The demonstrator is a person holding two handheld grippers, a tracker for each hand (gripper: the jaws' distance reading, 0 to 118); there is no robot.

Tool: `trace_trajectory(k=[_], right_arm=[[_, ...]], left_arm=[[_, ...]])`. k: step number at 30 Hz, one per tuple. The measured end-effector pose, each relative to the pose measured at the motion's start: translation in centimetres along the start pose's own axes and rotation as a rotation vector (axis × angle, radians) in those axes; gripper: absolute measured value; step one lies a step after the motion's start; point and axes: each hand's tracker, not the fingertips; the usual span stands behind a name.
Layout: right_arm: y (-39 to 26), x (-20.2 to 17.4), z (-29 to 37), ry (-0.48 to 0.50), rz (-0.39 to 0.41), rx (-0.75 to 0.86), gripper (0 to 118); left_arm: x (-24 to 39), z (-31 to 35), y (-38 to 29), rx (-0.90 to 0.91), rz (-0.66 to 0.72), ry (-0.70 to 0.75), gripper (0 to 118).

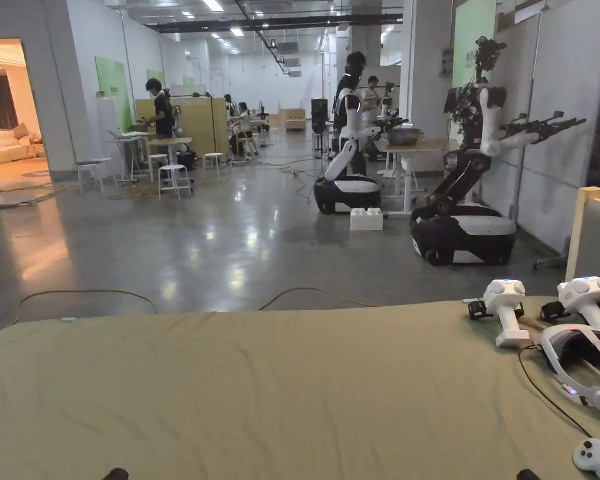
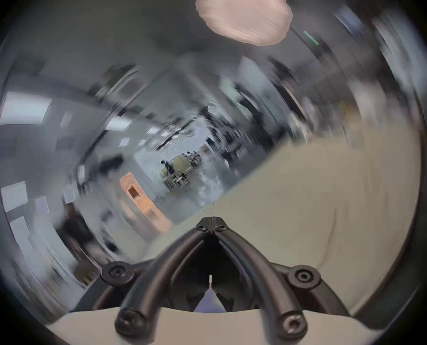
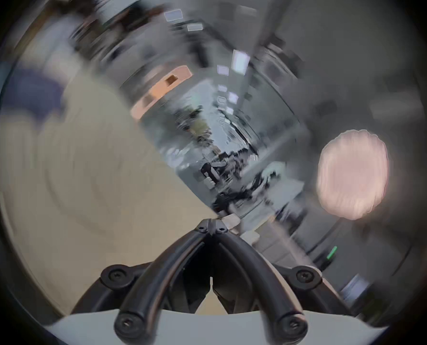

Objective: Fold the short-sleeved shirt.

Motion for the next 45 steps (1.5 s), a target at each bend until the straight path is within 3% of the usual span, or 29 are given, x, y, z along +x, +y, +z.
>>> trace_trajectory(k=[2,3,5,7,11,16,22,25,27,29,32,35,40,43,45], right_arm=[[-0.2,1.4,0.5,0.026,-0.267,-0.005,0],[-0.3,1.9,0.5,0.041,-0.357,-0.01,0],[-0.6,2.3,0.5,0.042,-0.471,-0.027,0],[-0.7,2.7,0.5,0.046,-0.515,-0.038,0],[-0.4,2.9,0.5,0.034,-0.489,-0.025,0],[-0.3,3.0,0.5,0.042,-0.517,-0.021,0],[-0.5,2.5,0.5,0.071,-0.525,-0.024,0],[-0.8,2.1,0.2,0.091,-0.529,-0.039,0],[-0.8,1.5,-0.1,0.103,-0.535,-0.054,0],[-1.1,1.1,-0.4,0.127,-0.559,-0.076,0],[-1.5,0.3,-0.6,0.161,-0.58,-0.087,0],[-1.5,-0.8,-1.0,0.174,-0.568,-0.116,0],[-1.8,-2.6,-2.4,0.197,-0.513,-0.211,0],[-2.2,-3.4,-3.3,0.197,-0.473,-0.269,0],[-2.2,-4.5,-3.8,0.188,-0.431,-0.317,0]], left_arm=[[-1.9,0.5,-0.3,0.041,0.351,-0.051,0],[-2.4,0.6,-0.6,0.043,0.437,-0.076,0],[-1.8,0.9,-0.9,0.021,0.428,-0.042,0],[-1.6,1.4,-0.8,0.031,0.374,-0.041,0],[-0.9,1.9,-0.3,0.041,0.359,-0.069,0],[-1.1,1.7,-0.1,0.036,0.338,-0.071,0],[-4.6,1.3,-2.0,-0.024,0.381,-0.04,0],[-7.1,1.1,-3.6,-0.095,0.335,-0.016,0],[-8.6,0.7,-4.7,-0.151,0.293,0.024,28],[-10.7,-0.2,-6.2,-0.231,0.296,0.049,73],[-13.8,-2.3,-9.5,-0.35,0.382,0.023,94],[-15.8,-5.7,-14.9,-0.516,0.367,0.102,98],[-18.4,-12.2,-25.9,-0.794,0.49,0.146,98],[-19.4,-15.0,-31.2,-0.908,0.453,0.19,98],[-19.9,-16.1,-33.5,-0.98,0.494,0.226,91]])
